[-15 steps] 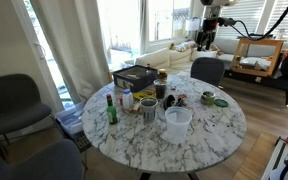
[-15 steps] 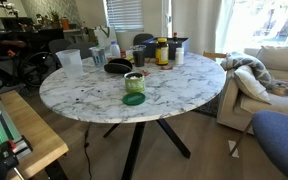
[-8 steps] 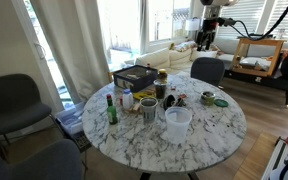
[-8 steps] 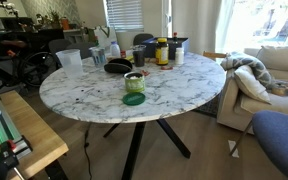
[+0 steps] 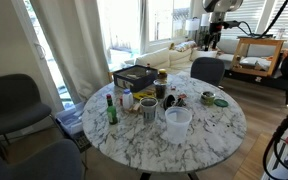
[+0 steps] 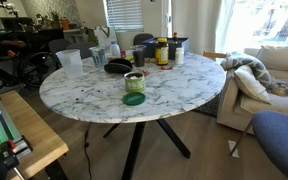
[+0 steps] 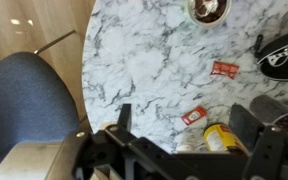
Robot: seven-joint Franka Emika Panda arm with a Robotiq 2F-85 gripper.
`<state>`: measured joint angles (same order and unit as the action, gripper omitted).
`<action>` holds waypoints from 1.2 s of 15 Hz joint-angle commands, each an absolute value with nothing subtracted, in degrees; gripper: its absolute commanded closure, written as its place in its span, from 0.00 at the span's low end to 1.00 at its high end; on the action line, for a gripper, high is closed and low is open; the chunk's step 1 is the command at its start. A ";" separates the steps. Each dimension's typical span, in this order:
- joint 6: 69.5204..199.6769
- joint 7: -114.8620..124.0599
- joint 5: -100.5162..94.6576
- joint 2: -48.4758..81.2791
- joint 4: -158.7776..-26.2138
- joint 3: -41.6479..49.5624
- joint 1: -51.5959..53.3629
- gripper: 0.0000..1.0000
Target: Move the white bottle to the right
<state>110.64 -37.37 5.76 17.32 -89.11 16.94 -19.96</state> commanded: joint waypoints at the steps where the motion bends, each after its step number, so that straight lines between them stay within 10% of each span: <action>1: 109.09 -42.10 8.73 27.74 -75.22 14.26 -25.40 0.00; 18: 109.15 -42.09 9.08 36.56 -62.30 9.45 -28.21 0.00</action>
